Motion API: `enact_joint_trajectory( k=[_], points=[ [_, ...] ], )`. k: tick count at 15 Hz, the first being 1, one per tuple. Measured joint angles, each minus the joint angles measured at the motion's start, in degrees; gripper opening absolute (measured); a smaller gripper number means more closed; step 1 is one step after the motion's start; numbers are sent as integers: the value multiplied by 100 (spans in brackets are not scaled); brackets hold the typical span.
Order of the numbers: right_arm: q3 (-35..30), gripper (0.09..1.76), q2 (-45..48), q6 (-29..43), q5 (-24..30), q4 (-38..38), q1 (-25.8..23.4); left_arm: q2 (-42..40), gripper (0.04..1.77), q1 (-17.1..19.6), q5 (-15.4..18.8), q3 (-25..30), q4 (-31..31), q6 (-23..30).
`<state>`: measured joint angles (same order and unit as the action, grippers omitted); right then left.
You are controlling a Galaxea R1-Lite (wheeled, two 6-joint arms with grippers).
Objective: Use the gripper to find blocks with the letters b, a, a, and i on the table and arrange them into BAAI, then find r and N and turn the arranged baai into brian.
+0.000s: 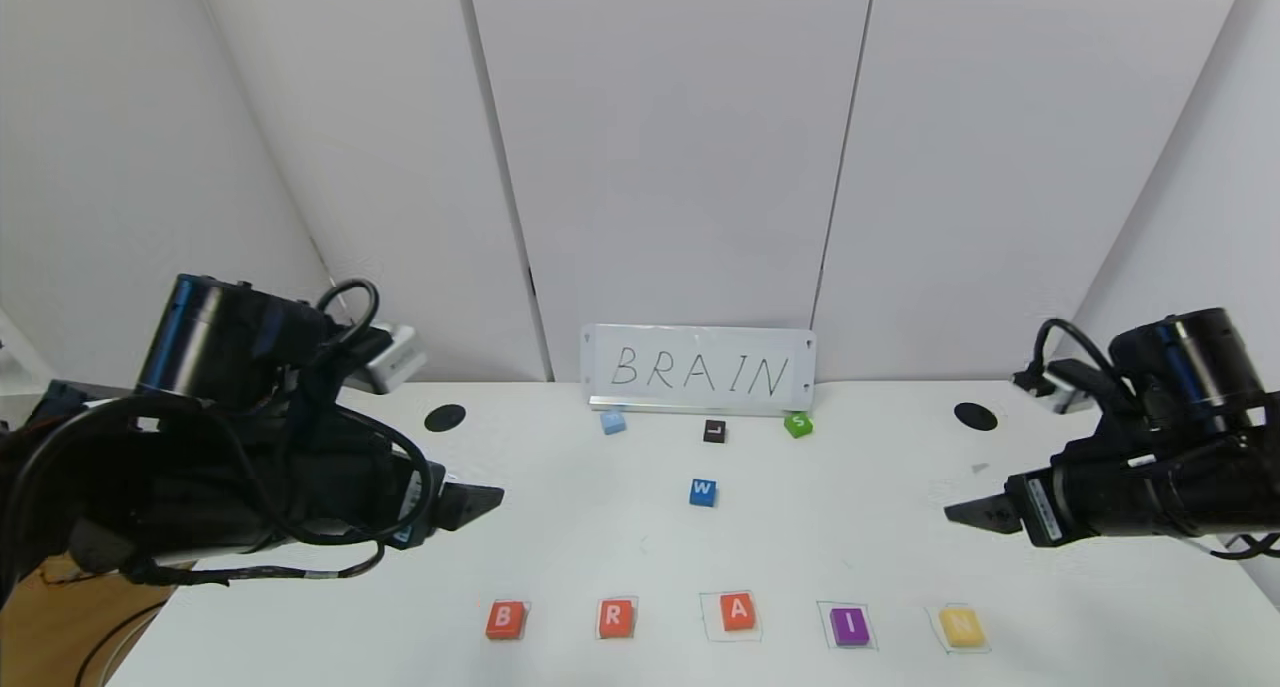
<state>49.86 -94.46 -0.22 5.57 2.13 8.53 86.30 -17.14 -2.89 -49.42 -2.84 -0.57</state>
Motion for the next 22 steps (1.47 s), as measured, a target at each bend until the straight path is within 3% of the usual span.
enact_joint_trajectory(
  k=[4,9,14,17,22],
  points=[
    [-279,169,800,334,-586,-689,9,-457,172,1064,223,332,478,-249],
    [-625,170,2264,547,-885,-788,-82,-1469,172,1846,1085,678,507,-232],
    [-1282,170,4058,541,-945,-790,-171,-2888,172,1977,1415,1133,480,-196],
    [-1615,170,5249,460,-940,-755,-178,-3978,172,1946,1723,1290,158,79],
    [-1943,170,7000,40,-940,-145,-208,-5609,172,1922,1826,1331,-266,191]
  ],
)
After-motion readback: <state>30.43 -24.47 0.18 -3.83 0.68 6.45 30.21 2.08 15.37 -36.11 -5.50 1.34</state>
